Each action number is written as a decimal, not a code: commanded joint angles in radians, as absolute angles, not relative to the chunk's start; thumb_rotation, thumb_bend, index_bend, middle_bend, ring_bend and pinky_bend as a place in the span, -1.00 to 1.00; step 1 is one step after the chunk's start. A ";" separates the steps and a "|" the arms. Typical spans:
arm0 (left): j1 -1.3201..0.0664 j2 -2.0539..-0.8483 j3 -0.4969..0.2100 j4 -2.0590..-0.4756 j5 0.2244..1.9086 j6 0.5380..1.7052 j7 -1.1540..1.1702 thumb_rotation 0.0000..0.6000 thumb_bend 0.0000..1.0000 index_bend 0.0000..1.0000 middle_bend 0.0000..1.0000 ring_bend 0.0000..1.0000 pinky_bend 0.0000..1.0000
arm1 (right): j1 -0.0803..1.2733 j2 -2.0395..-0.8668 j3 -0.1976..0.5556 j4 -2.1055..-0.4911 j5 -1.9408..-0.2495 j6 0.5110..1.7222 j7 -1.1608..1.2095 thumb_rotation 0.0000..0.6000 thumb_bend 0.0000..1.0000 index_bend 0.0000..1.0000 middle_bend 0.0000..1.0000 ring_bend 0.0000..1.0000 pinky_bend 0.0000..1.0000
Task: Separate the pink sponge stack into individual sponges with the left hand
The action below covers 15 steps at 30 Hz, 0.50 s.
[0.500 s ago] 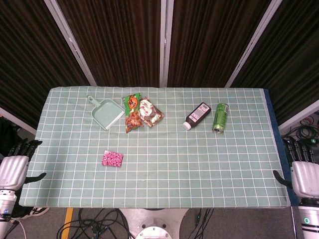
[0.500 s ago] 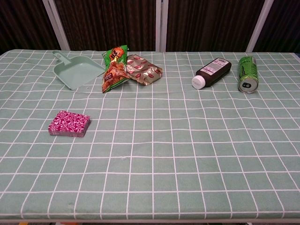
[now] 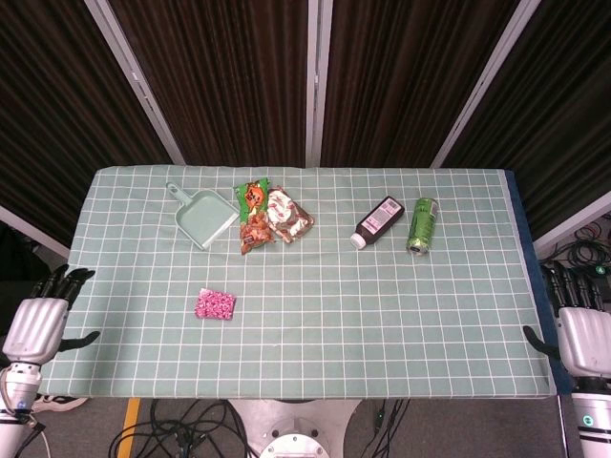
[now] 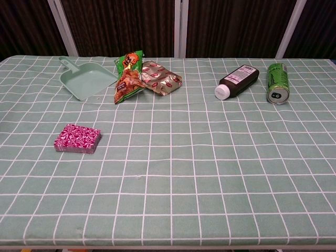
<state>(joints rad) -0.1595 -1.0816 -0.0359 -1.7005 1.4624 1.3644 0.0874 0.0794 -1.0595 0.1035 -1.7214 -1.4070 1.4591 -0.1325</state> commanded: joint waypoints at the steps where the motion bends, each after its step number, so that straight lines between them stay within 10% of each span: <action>1: -0.169 -1.092 -0.022 -1.697 1.484 1.348 0.064 1.00 -0.99 -0.68 -0.75 -0.95 -0.64 | 0.080 -1.059 0.100 -1.720 -1.404 1.450 -0.125 1.00 -0.73 -1.00 -1.00 -1.00 -1.00; 15: -0.309 -1.189 -0.024 -1.564 1.565 1.194 -0.021 1.00 -0.99 -0.57 -0.65 -0.87 -0.56 | 0.078 -1.053 0.103 -1.715 -1.425 1.477 -0.134 1.00 -0.72 -1.00 -1.00 -1.00 -1.00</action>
